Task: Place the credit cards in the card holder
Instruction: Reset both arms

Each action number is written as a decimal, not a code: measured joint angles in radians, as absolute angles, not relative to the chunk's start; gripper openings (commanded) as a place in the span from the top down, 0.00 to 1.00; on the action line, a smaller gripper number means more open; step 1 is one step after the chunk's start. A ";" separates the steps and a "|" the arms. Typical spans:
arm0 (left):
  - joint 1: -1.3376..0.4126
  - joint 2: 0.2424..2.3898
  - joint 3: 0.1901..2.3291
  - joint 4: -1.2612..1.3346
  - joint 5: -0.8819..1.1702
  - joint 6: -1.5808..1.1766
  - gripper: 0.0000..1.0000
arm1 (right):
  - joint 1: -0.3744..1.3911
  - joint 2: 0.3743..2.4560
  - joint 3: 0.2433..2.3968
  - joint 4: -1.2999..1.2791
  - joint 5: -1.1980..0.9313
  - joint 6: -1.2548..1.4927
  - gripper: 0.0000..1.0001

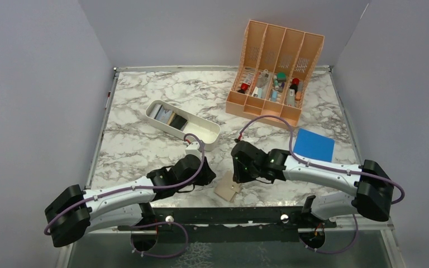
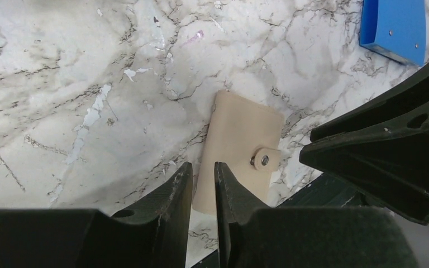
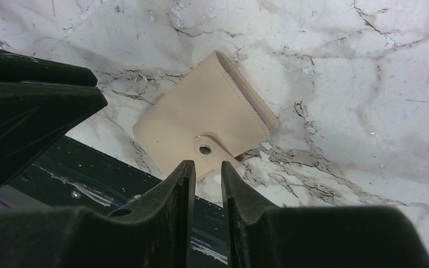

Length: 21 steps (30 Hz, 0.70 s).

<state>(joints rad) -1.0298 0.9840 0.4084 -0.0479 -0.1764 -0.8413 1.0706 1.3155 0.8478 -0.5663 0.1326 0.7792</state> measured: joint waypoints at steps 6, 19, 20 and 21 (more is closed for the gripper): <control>-1.030 0.955 0.396 -0.039 -0.172 -0.852 0.69 | 1.071 1.302 0.830 -0.540 0.128 0.790 0.65; -1.030 0.690 0.741 -0.336 -0.247 -0.718 0.01 | 1.071 0.907 0.871 -0.675 0.312 0.817 0.00; -1.030 0.661 0.772 -0.354 -0.261 -0.706 0.01 | 1.071 0.878 0.886 -0.688 0.333 0.817 0.00; -1.030 0.631 0.799 -0.373 -0.275 -0.693 0.01 | 1.071 0.854 0.900 -0.703 0.354 0.820 0.00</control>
<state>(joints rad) -1.0298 0.6312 0.7994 -0.3733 -0.2749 -0.6926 1.0706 0.8536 0.9005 -0.7029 0.3542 0.8200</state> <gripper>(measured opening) 0.984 0.989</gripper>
